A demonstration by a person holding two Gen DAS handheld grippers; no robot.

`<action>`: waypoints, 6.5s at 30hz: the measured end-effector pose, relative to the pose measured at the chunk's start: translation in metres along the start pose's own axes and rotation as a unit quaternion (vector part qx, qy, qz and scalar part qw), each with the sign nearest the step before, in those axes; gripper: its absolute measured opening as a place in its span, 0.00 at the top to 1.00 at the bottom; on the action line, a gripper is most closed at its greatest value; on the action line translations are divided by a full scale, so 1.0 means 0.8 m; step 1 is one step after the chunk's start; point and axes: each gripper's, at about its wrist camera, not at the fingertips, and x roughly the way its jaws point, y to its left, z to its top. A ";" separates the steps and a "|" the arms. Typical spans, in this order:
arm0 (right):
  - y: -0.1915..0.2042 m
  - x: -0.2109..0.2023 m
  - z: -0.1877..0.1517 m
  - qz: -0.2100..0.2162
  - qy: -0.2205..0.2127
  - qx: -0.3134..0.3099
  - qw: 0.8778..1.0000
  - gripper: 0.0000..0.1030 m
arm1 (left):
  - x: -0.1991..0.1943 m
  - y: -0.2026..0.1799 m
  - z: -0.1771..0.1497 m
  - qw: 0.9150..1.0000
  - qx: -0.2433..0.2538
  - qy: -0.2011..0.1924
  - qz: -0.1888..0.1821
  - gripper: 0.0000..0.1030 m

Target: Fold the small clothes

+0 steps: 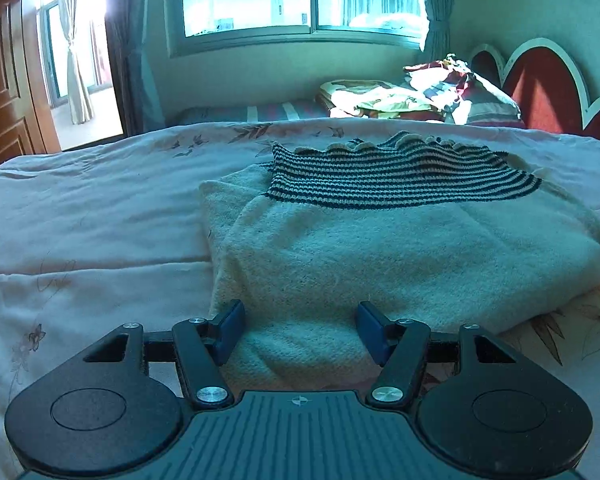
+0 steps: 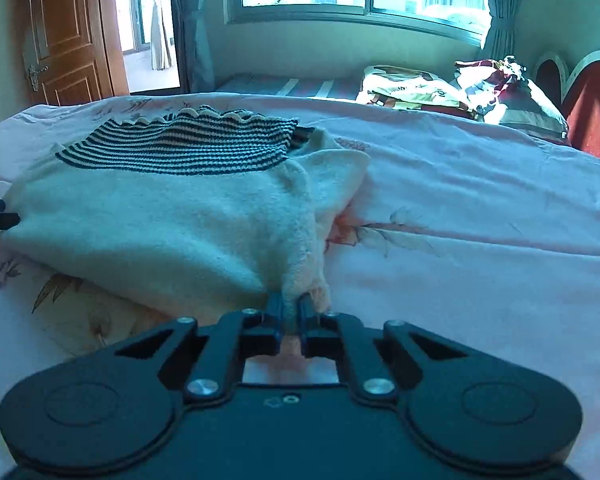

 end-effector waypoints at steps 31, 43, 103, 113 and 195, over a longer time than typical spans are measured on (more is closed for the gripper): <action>0.108 -0.013 0.017 0.021 -0.063 -0.049 0.997 0.77 | -0.003 -0.018 -0.016 0.996 -0.089 0.001 -0.011 0.33; 0.034 0.020 0.014 -0.020 -0.032 -0.013 0.999 0.76 | 0.006 -0.003 -0.017 0.996 -0.084 -0.023 0.002 0.33; 0.152 0.093 0.076 0.125 -0.002 0.013 0.992 0.96 | 0.050 0.098 -0.108 0.811 -0.564 -0.068 -0.142 0.81; 0.146 0.093 0.071 0.133 -0.010 0.022 0.991 0.96 | 0.012 0.077 -0.047 0.844 -0.491 -0.120 -0.178 0.85; -0.015 -0.043 0.003 0.074 -0.074 0.105 0.989 0.84 | -0.018 -0.141 0.043 0.993 0.028 -0.028 -0.111 0.24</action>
